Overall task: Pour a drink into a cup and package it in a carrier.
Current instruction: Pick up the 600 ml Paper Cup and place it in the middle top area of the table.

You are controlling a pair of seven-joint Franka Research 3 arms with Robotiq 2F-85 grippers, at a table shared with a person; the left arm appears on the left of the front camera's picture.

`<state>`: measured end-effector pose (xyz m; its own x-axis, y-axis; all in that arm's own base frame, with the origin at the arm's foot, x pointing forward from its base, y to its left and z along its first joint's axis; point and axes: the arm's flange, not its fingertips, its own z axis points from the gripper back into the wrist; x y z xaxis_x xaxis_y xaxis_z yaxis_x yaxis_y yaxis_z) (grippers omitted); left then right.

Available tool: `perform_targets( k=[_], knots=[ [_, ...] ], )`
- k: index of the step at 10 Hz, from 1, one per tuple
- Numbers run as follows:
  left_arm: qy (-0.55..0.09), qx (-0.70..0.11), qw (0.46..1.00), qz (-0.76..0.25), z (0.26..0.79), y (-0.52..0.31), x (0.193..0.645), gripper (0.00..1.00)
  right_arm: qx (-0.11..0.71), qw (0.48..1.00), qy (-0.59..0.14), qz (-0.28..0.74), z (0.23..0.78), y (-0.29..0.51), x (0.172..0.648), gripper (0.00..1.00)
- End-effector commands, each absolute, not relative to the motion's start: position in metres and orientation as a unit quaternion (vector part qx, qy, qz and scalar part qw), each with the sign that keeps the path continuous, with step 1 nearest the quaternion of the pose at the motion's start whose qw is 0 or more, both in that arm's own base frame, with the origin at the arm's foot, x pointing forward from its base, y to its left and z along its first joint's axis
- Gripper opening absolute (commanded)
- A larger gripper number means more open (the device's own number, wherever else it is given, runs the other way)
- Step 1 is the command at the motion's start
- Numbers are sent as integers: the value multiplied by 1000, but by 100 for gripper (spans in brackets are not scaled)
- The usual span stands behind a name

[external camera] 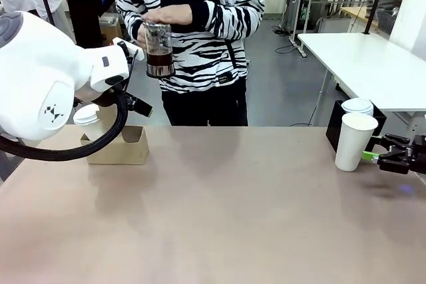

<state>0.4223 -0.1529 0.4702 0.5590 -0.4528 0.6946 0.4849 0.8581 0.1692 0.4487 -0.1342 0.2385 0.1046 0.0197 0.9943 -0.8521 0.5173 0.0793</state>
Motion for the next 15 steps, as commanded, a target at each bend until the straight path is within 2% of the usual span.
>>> perform_targets(
  k=[1,11,12,15],
  knots=[
    [-388,-21,883,-265,471,-152,422,100,336,648,-599,329,228,-126,460,100],
    [-388,-21,883,-265,471,-152,422,100,340,652,-607,301,213,-94,494,100],
    [-388,-21,883,-265,471,-152,422,100,341,652,-611,291,213,-93,493,80],
    [-388,-21,883,-265,471,-152,422,100,357,649,-601,299,214,-100,487,80]
  ],
)
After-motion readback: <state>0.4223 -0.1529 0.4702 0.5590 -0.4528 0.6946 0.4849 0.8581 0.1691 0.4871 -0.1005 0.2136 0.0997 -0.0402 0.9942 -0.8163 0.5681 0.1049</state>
